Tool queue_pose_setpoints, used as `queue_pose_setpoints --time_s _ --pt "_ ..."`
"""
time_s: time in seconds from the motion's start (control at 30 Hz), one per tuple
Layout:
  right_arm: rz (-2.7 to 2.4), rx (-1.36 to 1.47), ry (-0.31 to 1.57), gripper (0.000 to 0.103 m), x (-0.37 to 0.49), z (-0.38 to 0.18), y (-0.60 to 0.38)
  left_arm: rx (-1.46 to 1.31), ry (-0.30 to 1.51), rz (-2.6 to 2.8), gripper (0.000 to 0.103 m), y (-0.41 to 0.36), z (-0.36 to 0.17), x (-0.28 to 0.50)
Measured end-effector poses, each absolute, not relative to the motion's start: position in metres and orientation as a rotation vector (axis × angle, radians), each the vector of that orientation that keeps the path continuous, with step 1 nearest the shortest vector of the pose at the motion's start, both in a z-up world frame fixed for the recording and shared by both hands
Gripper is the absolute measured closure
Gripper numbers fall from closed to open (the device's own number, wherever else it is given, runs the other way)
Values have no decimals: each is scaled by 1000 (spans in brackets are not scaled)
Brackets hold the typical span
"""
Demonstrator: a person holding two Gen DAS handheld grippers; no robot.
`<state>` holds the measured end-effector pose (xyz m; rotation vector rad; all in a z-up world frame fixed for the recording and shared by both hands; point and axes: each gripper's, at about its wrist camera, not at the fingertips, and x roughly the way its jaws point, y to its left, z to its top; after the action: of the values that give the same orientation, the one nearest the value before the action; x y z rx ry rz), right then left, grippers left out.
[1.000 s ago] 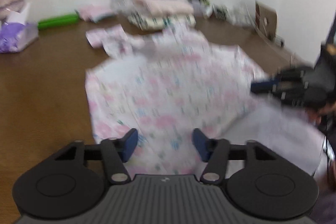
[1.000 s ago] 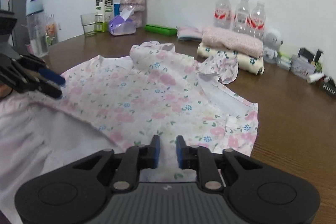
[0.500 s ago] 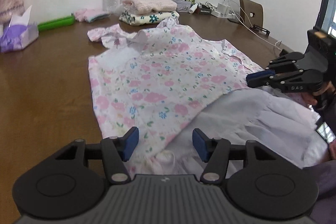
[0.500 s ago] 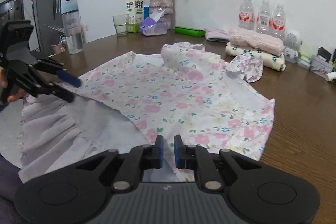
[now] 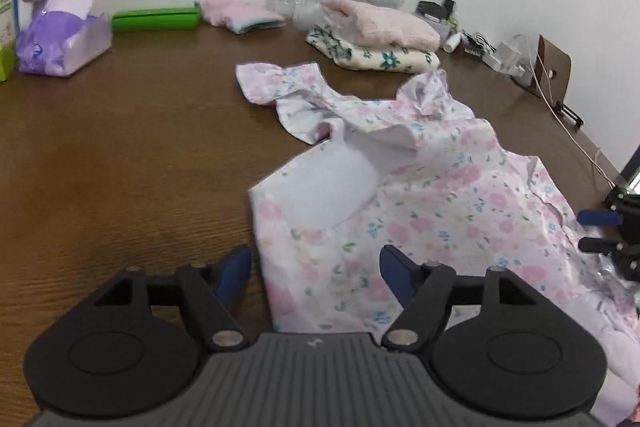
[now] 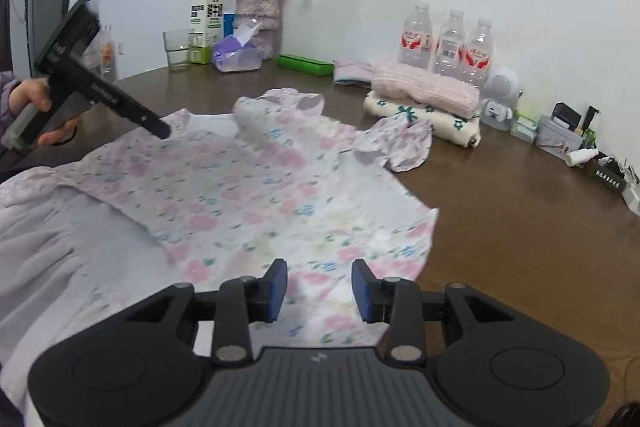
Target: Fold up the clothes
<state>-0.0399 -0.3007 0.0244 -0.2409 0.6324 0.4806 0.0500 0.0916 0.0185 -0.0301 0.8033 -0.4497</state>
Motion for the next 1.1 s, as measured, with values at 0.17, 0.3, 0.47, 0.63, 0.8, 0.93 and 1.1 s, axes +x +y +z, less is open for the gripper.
queue_pose_setpoints --time_s 0.17,0.3,0.47,0.63,0.8,0.93,1.1 --pt "559 -255 665 72 -25 29 -300 -119 815 -447 23 103 49 48" --pt "597 -172 619 76 14 49 -284 -96 681 -612 0 70 94 47" --pt "729 -104 713 90 67 31 -244 57 884 -723 25 -13 56 81" --pt "692 -155 718 93 60 12 -245 144 860 -681 25 -27 24 73" --pt "594 -108 704 92 48 11 -285 152 820 -685 17 -15 17 66" --pt "564 -93 715 92 49 13 -292 239 783 -690 8 -28 11 61" --pt "637 -94 692 87 51 16 -276 258 787 -691 1 -34 8 60"
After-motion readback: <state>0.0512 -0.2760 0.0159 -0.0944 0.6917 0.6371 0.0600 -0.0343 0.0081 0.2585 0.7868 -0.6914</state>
